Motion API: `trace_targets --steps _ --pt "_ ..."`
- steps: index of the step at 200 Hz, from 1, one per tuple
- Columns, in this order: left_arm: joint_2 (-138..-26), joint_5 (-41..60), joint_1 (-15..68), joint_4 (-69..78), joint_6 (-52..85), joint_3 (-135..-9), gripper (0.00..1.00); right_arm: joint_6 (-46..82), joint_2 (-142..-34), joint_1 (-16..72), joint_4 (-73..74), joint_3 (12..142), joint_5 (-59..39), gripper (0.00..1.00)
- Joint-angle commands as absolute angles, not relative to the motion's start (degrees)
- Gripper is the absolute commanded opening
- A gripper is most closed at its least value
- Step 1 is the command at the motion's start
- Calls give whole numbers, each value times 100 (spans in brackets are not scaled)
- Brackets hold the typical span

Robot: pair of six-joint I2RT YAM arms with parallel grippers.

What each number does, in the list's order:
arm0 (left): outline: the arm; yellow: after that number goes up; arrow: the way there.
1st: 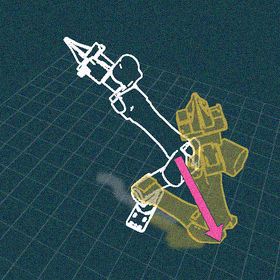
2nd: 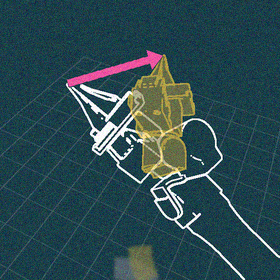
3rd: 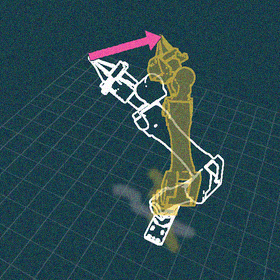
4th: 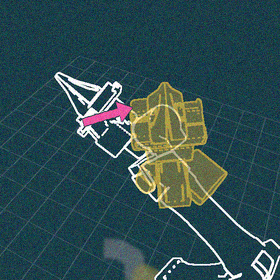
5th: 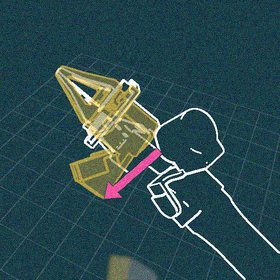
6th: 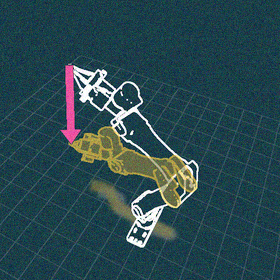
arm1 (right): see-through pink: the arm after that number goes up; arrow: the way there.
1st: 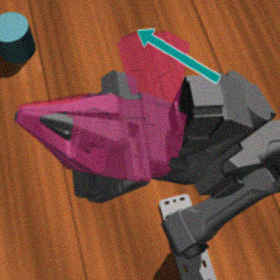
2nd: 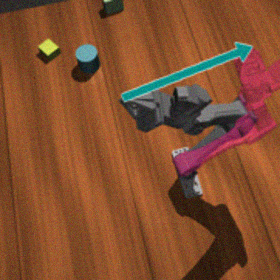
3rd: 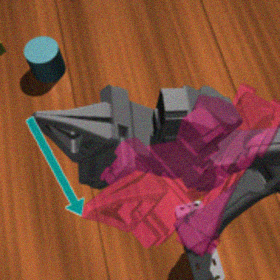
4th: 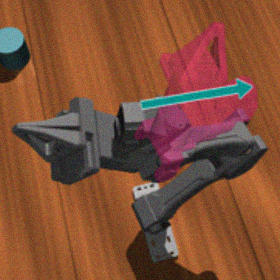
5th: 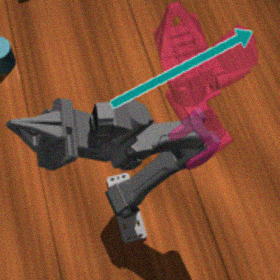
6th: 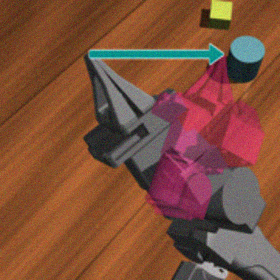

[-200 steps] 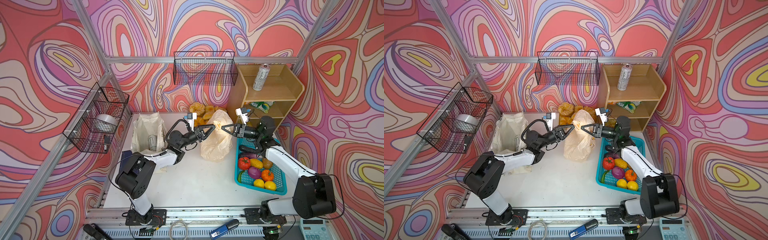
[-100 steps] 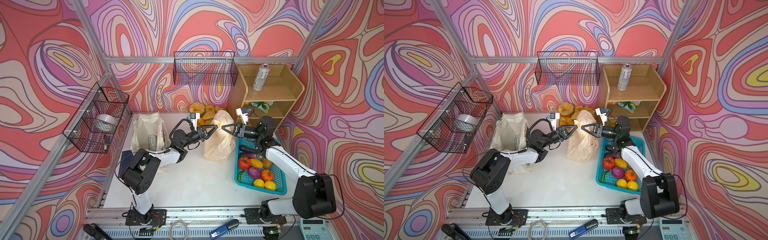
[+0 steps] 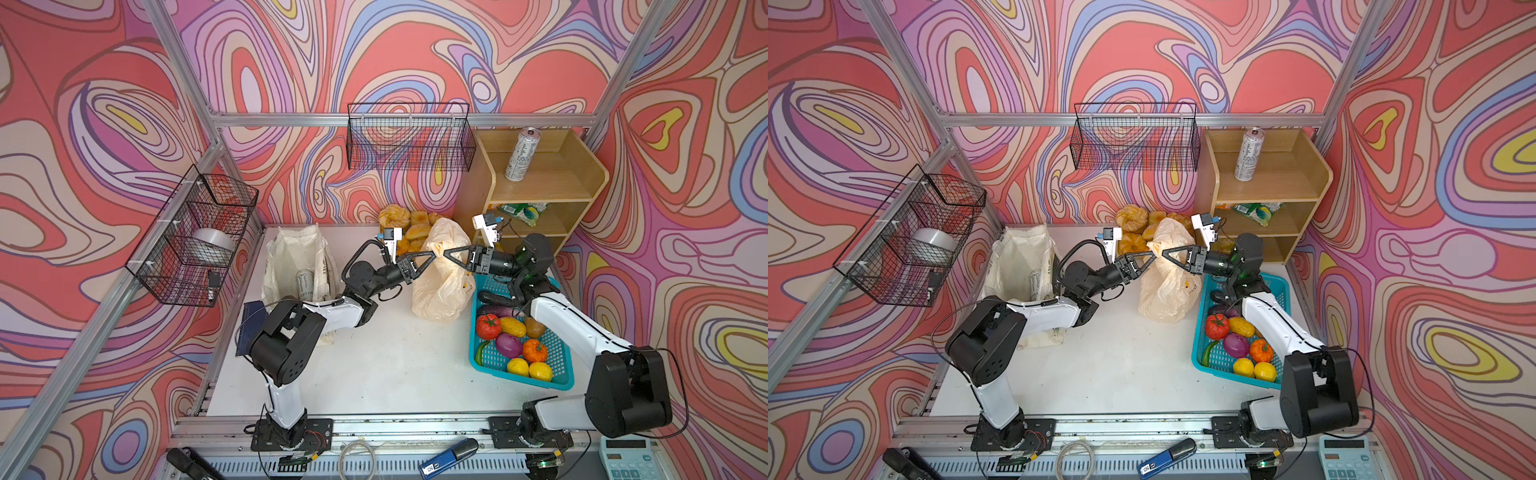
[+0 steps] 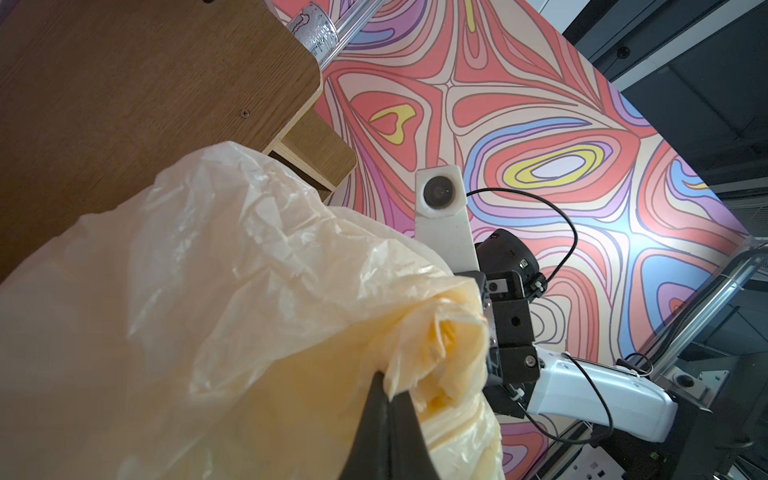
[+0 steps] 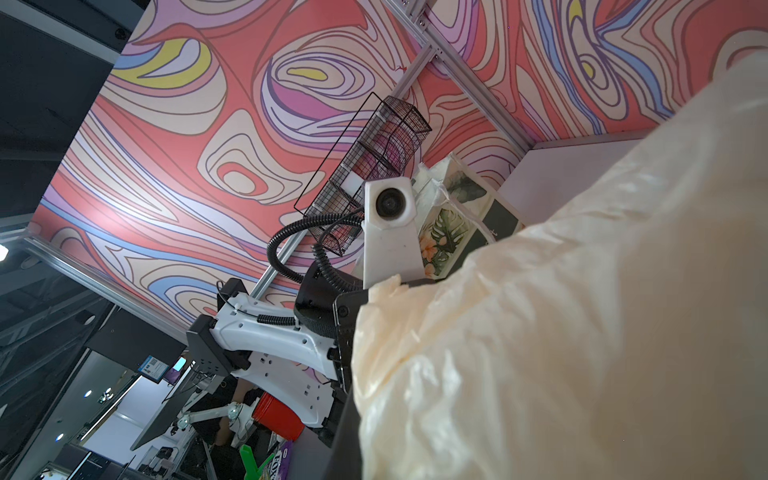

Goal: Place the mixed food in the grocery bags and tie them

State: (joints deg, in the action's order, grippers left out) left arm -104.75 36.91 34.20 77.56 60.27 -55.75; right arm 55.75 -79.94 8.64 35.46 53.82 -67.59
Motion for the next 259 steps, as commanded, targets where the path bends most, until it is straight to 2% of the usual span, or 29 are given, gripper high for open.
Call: trace_targets --steps 1,56,90,108,147,188,235,259 --pt "-10835 3441 3338 7818 6143 -5661 0 6098 -7892 835 4606 5371 -7143 0" --pt "-11780 3577 3606 7813 6700 -6811 0 7720 -8371 866 6794 5322 -7258 0" --pt "-11884 3920 4025 7813 6580 -7356 0 7693 -8641 854 6846 5335 -7128 0" --pt "-11613 3998 4050 7822 6436 -7168 0 7217 -8648 804 6233 5344 -7071 0" --pt "-10521 3426 3714 7822 6051 -5910 2 6522 -8531 611 5248 5327 -7057 0" --pt "-9508 3201 3347 7822 5792 -5125 0 6215 -8459 615 4746 5280 -7022 0" --pt "-9246 3357 3278 7821 5837 -5047 0 6212 -8414 608 4661 5257 -7126 0" --pt "-9319 3073 3257 7813 5795 -4862 0 6360 -8361 615 4820 5289 -7208 0"
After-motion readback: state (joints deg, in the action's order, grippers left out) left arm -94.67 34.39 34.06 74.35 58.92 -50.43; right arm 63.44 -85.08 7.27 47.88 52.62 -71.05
